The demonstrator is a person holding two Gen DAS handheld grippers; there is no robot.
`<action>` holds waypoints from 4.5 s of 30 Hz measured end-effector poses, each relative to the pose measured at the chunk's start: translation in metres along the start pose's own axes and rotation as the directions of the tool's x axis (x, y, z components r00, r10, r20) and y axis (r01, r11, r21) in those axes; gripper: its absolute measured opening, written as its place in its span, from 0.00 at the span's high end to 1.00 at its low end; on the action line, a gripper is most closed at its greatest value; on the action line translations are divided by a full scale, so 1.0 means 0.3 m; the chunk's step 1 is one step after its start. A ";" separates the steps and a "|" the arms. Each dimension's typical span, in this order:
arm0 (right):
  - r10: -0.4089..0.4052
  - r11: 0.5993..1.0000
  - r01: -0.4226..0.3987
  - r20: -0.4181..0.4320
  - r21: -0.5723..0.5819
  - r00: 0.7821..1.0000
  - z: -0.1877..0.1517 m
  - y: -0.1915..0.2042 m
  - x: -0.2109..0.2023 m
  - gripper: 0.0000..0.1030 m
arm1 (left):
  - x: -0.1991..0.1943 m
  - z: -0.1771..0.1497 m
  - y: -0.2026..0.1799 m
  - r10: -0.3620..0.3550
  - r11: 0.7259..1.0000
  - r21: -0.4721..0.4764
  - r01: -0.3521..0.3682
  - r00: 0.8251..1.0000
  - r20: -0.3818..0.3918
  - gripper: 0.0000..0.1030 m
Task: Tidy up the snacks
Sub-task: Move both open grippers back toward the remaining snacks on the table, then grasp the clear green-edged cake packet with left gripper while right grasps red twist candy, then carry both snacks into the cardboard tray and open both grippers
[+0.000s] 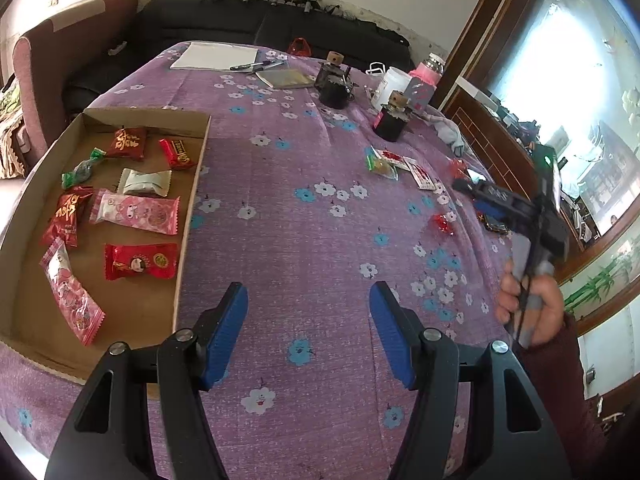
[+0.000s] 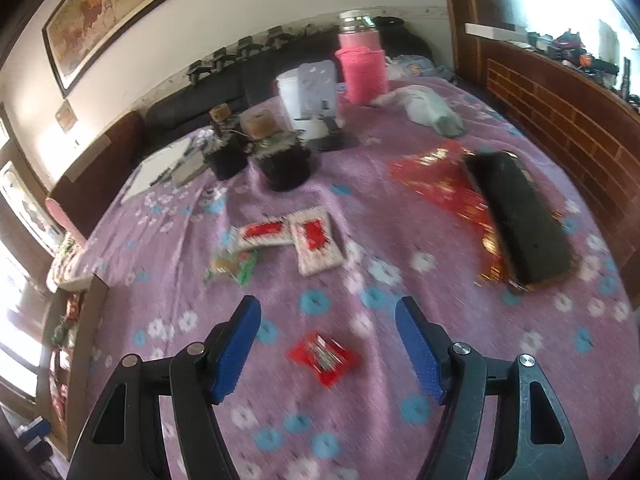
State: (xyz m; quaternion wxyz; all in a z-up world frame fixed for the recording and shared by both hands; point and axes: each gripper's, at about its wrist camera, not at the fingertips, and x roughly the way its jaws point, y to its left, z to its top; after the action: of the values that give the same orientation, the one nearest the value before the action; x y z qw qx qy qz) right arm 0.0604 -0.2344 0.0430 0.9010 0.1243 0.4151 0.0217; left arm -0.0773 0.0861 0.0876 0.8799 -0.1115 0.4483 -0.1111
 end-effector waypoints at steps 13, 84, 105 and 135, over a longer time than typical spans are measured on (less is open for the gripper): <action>-0.103 0.989 0.089 -0.115 -0.121 0.988 0.129 0.038 0.297 0.34 | 0.020 0.016 -0.020 0.011 1.000 0.022 -0.010 1.000 -0.009 0.39; 0.079 0.988 -0.089 -0.083 -0.130 0.993 -0.112 -0.059 0.073 0.78 | 0.646 0.408 -0.275 -0.117 0.990 0.053 0.129 0.977 -0.181 0.79; -0.003 0.964 -0.024 -0.101 -0.264 0.995 -0.139 0.010 0.083 0.73 | 0.707 0.294 -0.400 0.108 0.911 0.409 -0.055 0.989 -0.106 0.61; 0.349 0.895 -0.376 -0.145 -0.242 0.926 -0.181 0.395 -0.086 0.75 | -0.142 -0.004 0.440 0.225 0.958 -0.211 -0.195 0.966 0.126 0.60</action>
State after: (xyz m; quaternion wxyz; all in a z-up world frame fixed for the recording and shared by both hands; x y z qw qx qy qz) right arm 0.0102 -0.1122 0.0569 0.8681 0.0767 0.4215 0.2507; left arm -0.0900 0.2239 0.0804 0.9022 -0.1576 0.3997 0.0367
